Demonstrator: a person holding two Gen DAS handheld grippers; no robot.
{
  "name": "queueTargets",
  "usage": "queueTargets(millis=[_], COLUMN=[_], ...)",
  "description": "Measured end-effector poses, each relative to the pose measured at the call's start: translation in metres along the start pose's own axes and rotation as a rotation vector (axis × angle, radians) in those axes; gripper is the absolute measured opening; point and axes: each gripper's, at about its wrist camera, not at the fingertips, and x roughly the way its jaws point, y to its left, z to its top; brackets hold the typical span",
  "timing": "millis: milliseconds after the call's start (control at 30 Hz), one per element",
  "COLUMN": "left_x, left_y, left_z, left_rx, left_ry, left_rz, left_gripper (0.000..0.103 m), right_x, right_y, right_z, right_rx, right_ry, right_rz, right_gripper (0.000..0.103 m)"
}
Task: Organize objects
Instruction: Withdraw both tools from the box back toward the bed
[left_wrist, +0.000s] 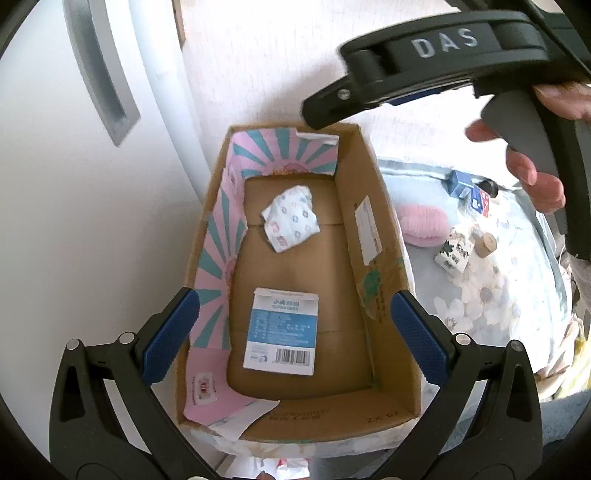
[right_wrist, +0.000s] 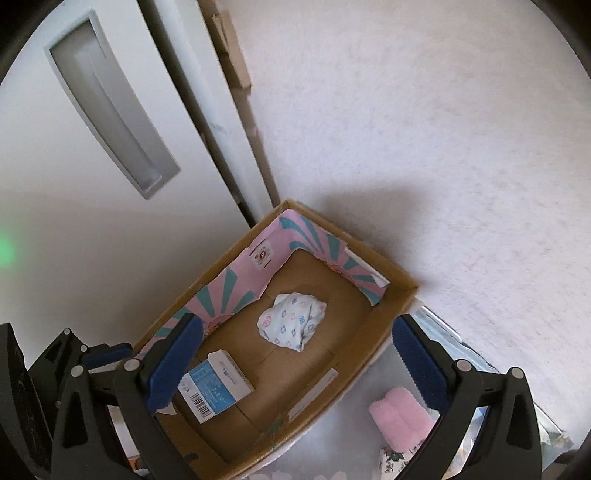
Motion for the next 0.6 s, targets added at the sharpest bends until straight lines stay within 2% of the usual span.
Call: queueTargets(millis=[200,400,600], left_x=[-0.016,-0.034,-0.045], left_y=[-0.005,-0.014,-0.025], left_z=[0.005,0.017,0.032], left_rx=[0.020,0.041,0.059], left_ry=[-0.046,-0.110,-0.147], left_rz=[0.024,0.044,0.007], left_gripper=[0.103,0.103,0.103], right_x=[-0.039,-0.072,-0.100], right_y=[-0.008,-0.018,-0.034], right_z=[-0.007,-0.016,-0.030], right_rx=[0.035,0.054,0.086], right_ry=[-0.063,-0.108,-0.156], right_rz=[-0.008,-0.053,-0.091], right_gripper=[0.102,0.102,0.102])
